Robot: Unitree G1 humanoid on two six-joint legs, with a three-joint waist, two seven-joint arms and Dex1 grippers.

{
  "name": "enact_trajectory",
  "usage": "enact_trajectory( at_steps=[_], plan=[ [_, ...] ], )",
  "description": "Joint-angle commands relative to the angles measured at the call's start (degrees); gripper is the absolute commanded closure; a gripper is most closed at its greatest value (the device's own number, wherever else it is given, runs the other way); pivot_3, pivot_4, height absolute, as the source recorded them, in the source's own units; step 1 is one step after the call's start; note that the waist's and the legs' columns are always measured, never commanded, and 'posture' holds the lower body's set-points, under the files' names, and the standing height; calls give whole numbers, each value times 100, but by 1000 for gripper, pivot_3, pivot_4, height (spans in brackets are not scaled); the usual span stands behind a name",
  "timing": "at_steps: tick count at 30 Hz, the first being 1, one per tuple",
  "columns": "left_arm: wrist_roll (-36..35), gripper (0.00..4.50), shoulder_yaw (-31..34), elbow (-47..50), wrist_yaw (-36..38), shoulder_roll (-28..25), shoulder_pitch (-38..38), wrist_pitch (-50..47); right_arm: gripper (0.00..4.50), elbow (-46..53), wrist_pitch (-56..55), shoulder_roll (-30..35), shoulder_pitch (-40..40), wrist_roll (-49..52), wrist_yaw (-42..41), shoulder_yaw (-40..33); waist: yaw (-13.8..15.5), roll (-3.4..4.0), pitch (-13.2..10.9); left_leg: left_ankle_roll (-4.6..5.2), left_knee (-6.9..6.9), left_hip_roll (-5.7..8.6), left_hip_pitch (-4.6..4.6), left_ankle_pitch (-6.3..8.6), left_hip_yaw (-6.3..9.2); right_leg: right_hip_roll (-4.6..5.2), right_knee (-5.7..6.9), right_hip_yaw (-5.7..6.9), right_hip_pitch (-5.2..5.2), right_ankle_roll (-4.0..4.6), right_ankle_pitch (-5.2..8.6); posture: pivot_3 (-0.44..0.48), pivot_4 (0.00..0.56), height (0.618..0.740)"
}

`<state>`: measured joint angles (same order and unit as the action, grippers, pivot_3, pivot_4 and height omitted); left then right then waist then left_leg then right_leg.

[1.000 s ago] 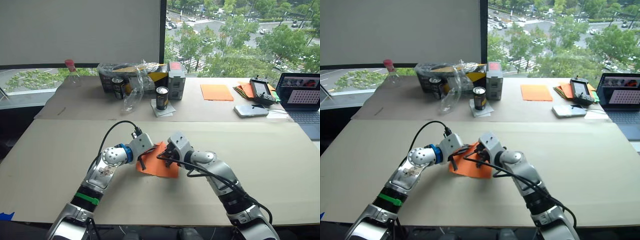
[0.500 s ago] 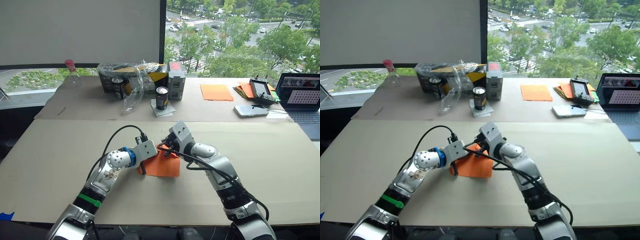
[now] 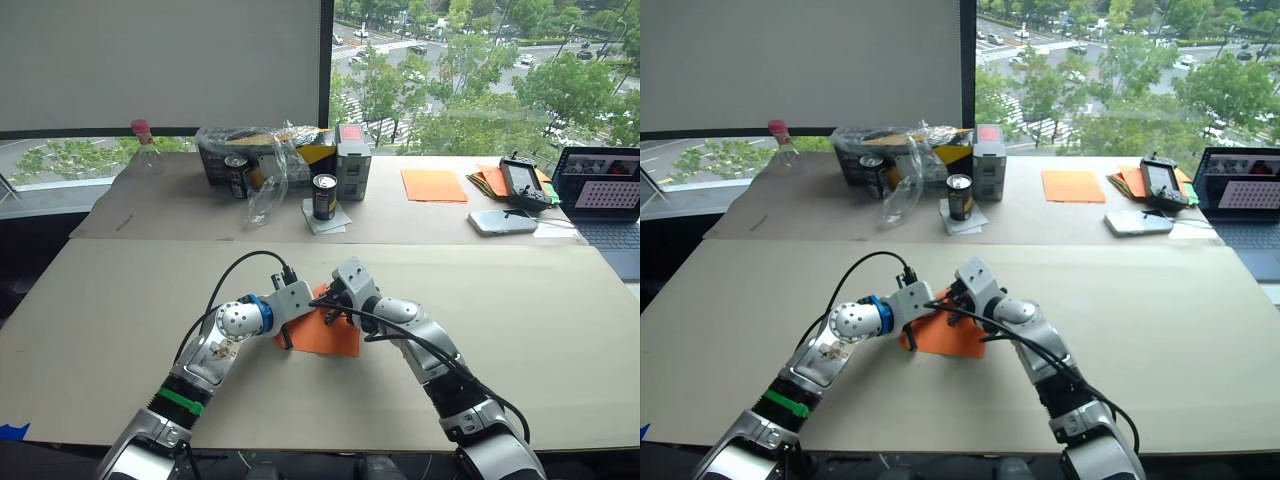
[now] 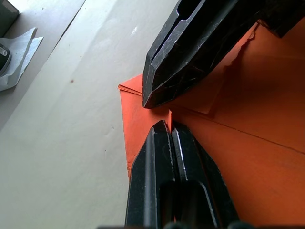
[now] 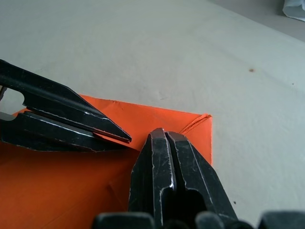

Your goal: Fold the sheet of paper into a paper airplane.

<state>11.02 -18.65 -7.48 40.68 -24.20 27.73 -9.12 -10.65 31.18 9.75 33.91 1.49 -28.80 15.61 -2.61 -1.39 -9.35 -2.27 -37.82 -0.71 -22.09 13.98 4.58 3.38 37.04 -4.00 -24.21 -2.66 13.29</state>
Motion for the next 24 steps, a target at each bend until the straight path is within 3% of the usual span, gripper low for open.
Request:
enact_trajectory(
  at_steps=[1,5,10,16,17,18,24],
  plan=[
    [-129,4455,87,272,104,-24,-41,-78,4500,-125,-32,102,79,-222,-82,215,-2,0,0,0,0,0,0,0,0,0,0,0,0,0,0,0,150,732],
    [-428,4455,218,396,318,20,-23,-264,4500,-286,-76,149,93,-339,-153,347,-4,0,0,0,0,0,4,0,0,0,2,0,1,0,0,0,150,732],
    [-878,2991,512,848,582,-73,40,-961,4500,-370,-74,165,82,-467,-256,504,-12,0,0,0,0,-1,6,0,0,-1,3,0,5,0,0,0,150,732],
    [-1967,928,1877,1473,80,134,47,-2302,4500,-407,-84,126,84,-476,-313,537,-37,1,1,0,0,-3,12,0,0,-2,5,0,7,0,0,0,150,732],
    [-2164,1596,2088,1503,3,189,53,-2455,4500,-418,-90,122,89,-475,-323,541,-38,1,1,0,0,-4,12,0,0,-2,5,0,7,0,0,0,150,732],
    [-2279,1724,2184,1523,-32,206,44,-2559,4500,-426,-93,116,92,-476,-331,545,-38,1,2,0,0,-3,13,0,0,-2,5,0,8,0,0,0,150,732],
    [-2297,3744,2005,1387,-286,327,-142,-2607,4500,-455,-107,66,117,-495,-348,537,-41,1,3,0,0,-3,21,0,0,-1,4,0,16,0,0,0,150,732]
  ],
)
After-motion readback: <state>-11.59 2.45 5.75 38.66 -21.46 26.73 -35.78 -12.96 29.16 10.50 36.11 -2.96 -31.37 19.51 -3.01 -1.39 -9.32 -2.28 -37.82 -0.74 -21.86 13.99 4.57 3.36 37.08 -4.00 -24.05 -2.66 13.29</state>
